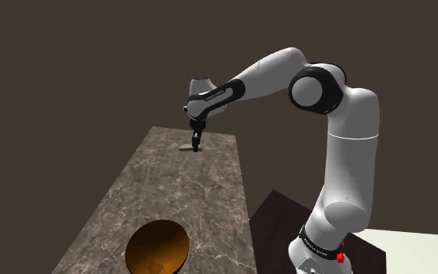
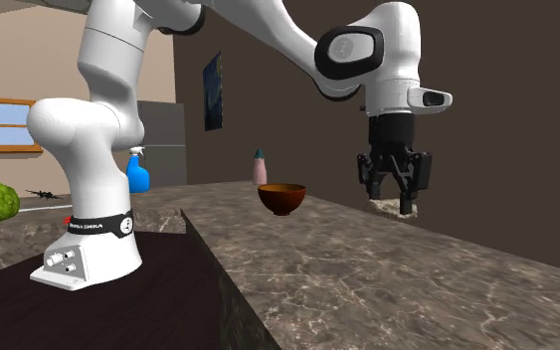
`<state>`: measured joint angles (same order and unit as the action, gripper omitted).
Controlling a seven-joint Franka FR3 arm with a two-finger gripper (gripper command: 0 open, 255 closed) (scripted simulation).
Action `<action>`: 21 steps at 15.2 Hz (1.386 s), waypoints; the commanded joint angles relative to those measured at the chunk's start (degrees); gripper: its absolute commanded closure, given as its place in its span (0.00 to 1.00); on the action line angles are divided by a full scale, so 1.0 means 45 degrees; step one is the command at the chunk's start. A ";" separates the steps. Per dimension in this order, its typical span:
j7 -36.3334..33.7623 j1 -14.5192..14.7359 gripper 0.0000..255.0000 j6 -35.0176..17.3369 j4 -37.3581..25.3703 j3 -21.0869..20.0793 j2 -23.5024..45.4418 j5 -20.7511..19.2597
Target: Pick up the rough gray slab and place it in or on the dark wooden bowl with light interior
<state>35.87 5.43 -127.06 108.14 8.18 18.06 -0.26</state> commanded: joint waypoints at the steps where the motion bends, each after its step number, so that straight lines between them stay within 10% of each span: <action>1: 0.0000 0.0004 1.00 0.0288 -0.0150 0.0010 -0.0136 -0.0019; 8: -0.0010 0.0027 1.00 0.1217 -0.0621 0.0033 -0.0599 -0.0083; 21: -0.3780 0.2137 1.00 0.0340 0.3286 -0.1323 -0.3483 -0.0711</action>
<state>20.43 14.28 -125.20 121.25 2.85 3.69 -3.30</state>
